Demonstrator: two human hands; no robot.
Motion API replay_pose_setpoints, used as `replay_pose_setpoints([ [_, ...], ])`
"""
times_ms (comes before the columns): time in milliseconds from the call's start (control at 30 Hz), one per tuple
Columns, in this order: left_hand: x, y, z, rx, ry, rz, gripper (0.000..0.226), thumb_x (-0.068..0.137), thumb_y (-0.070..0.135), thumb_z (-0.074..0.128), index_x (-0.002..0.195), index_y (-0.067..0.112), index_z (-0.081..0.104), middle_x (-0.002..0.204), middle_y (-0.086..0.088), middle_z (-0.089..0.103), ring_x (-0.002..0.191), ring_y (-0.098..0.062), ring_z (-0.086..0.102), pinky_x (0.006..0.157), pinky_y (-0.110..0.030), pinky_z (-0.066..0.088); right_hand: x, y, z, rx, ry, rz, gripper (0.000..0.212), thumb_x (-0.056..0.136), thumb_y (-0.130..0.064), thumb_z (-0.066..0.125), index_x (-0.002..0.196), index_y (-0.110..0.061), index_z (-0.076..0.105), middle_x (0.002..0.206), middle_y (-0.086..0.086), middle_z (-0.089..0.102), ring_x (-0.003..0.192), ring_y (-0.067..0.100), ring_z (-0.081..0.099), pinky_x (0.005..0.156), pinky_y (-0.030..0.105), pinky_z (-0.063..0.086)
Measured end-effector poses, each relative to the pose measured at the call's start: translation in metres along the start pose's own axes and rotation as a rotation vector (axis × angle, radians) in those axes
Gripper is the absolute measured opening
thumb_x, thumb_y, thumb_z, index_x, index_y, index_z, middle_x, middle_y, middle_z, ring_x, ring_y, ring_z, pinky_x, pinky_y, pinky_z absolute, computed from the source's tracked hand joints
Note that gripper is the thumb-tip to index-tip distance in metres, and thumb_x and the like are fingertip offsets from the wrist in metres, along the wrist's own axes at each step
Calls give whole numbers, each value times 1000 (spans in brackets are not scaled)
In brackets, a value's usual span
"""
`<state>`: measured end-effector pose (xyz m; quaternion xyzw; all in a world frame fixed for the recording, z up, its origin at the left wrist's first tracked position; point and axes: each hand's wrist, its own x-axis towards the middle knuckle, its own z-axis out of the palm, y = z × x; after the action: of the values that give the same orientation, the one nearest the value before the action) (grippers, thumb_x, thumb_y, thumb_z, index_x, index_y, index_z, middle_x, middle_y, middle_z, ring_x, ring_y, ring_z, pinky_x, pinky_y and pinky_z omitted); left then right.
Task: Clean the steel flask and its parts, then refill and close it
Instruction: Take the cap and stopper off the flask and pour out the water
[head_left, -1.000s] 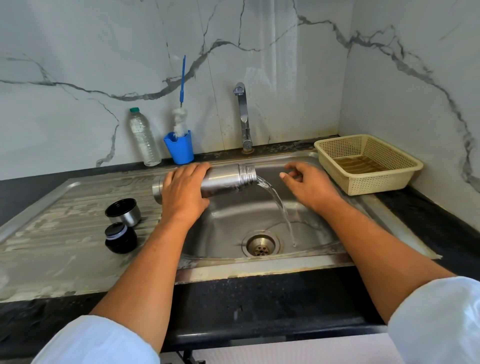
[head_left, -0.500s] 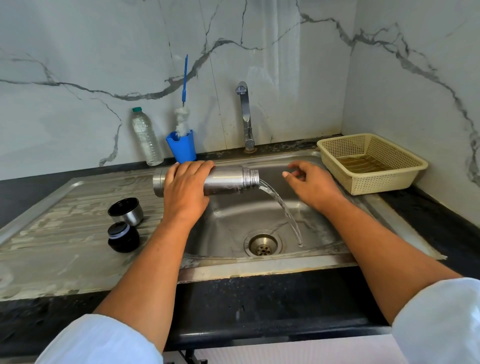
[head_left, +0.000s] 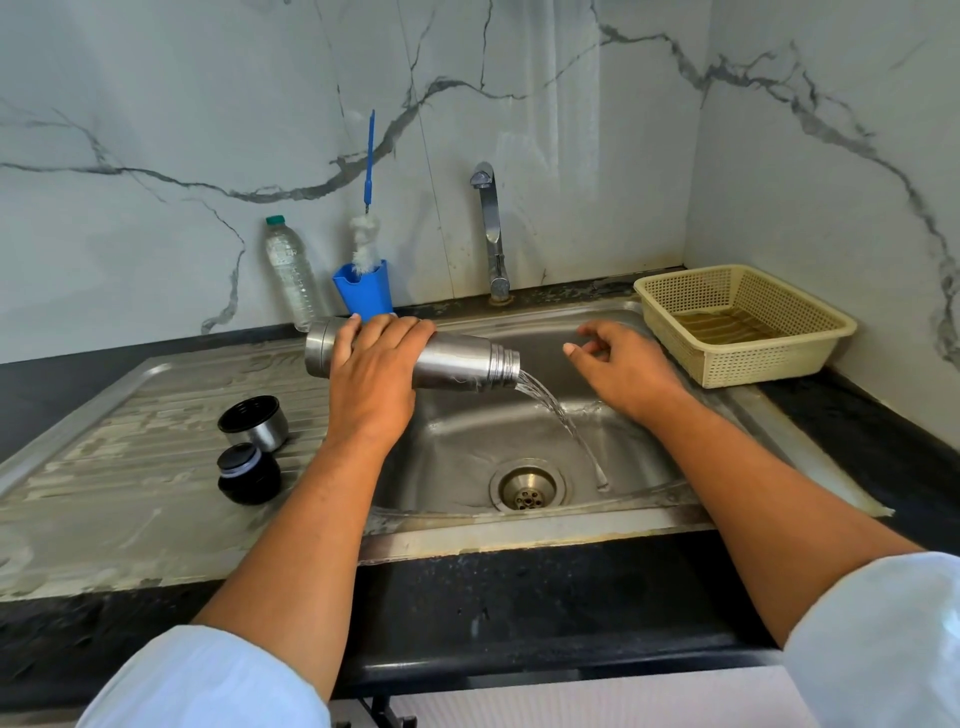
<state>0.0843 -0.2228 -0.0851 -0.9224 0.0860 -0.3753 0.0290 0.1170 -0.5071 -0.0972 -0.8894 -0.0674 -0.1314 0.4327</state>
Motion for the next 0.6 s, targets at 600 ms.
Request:
replay_pose_setpoints([
  [600, 2, 7, -9, 63, 37, 50, 65, 79, -5, 69, 136, 23, 59, 139, 2, 61, 135, -27, 47, 123, -49, 15, -4, -4, -2, -13, -33, 27, 49, 100, -41, 60, 144, -20, 51, 110, -5, 61, 102, 12, 58, 79, 24, 42],
])
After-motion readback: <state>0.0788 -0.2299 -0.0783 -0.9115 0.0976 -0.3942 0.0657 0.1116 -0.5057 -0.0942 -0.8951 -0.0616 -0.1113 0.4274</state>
